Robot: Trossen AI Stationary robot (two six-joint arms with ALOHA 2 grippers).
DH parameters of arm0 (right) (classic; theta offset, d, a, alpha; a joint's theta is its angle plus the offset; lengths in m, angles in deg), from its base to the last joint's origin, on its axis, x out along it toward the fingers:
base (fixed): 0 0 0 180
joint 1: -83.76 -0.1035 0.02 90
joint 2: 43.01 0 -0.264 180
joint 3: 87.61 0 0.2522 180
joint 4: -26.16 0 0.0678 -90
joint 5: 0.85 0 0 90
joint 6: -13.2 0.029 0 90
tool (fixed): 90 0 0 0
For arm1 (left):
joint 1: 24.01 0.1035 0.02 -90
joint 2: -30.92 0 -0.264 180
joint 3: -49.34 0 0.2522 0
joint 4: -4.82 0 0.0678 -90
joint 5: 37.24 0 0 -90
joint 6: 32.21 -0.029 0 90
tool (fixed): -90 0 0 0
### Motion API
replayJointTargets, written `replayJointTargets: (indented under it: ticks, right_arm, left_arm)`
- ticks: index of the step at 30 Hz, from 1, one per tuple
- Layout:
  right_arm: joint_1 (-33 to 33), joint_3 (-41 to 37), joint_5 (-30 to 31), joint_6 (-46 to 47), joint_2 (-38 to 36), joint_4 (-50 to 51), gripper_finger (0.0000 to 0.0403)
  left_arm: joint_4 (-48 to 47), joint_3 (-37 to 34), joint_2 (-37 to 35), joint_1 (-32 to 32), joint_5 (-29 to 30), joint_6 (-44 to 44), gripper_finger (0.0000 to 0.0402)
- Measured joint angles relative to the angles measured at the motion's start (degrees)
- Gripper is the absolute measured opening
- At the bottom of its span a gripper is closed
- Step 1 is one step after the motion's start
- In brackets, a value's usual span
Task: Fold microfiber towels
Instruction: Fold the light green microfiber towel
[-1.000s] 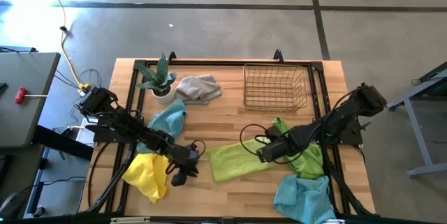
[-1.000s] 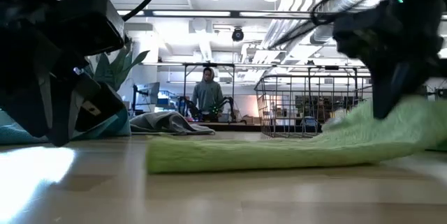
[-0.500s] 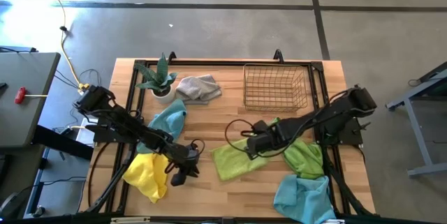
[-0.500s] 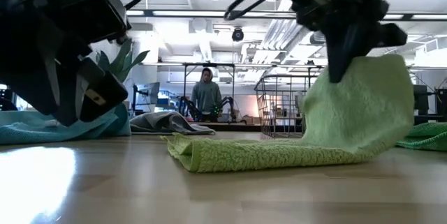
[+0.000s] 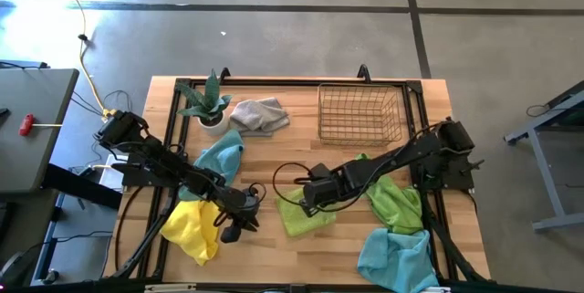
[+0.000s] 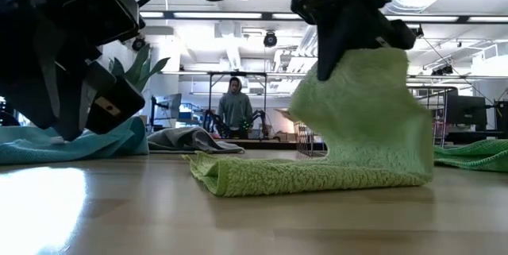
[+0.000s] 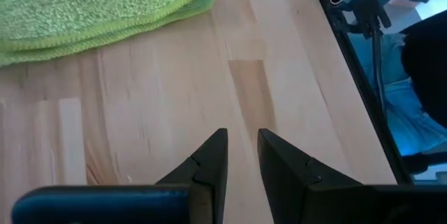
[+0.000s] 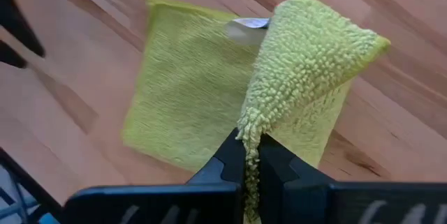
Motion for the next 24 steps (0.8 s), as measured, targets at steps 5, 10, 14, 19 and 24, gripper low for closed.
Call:
replayJointTargets:
  ticks: [5,10,14,19,24]
  right_arm:
    - [0.0,0.4,0.4,0.4,2.0,-2.7,0.0000]
    - [0.1,0.4,-0.1,-0.5,5.2,-8.0,0.0000]
    - [0.3,0.4,-0.2,-1.0,6.7,-11.0,0.0000]
    - [0.3,0.4,1.1,-0.9,6.7,-13.8,0.0000]
    - [0.4,0.4,1.3,-1.4,7.0,-16.0,0.0000]
  left_arm:
    - [-0.4,0.0,0.0,0.0,0.2,-1.6,0.0071]
    - [-0.4,0.0,0.0,0.0,0.6,-2.0,0.0071]
    - [-0.5,0.0,0.0,0.0,0.6,-2.6,0.0071]
    - [-0.8,0.0,0.0,0.0,0.6,-3.6,0.0071]
    - [-0.8,0.0,0.0,0.0,0.9,-4.5,0.0071]
